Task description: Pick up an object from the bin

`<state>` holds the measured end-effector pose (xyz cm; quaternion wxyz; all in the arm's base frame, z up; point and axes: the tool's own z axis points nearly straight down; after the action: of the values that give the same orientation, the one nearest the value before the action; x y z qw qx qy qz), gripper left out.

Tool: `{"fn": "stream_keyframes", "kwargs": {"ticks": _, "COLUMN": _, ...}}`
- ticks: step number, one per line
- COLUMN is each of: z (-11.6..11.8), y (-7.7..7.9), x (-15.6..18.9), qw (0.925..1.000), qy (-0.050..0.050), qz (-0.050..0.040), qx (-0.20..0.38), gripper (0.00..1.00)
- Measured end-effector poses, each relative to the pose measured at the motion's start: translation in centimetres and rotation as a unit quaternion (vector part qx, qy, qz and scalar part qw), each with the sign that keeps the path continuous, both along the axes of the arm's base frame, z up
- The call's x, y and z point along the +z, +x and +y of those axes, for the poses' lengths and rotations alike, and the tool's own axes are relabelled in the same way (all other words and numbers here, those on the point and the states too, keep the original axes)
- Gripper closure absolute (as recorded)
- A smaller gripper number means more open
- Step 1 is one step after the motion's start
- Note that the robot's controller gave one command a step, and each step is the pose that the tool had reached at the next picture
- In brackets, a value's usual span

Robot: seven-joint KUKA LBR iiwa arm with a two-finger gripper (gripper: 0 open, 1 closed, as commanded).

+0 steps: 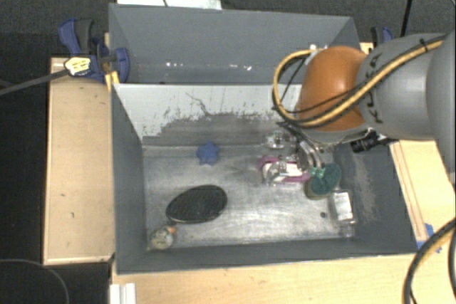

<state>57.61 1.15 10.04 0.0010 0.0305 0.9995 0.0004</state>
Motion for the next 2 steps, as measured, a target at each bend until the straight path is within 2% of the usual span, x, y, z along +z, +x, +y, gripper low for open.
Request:
{"fn": "stream_keyframes", "kwargs": {"ticks": 1, "z": 0.84, "y": 0.2, "x": 14.24, "qw": 0.9965, "qy": -0.001, "qz": -0.0052, "qx": 0.084, "gripper": 1.0}}
{"fn": "stream_keyframes", "kwargs": {"ticks": 2, "z": 0.83, "y": 0.04, "x": 13.79, "qw": 0.9966, "qy": 0.0, "qz": -0.0008, "qx": 0.083, "gripper": 0.0}}
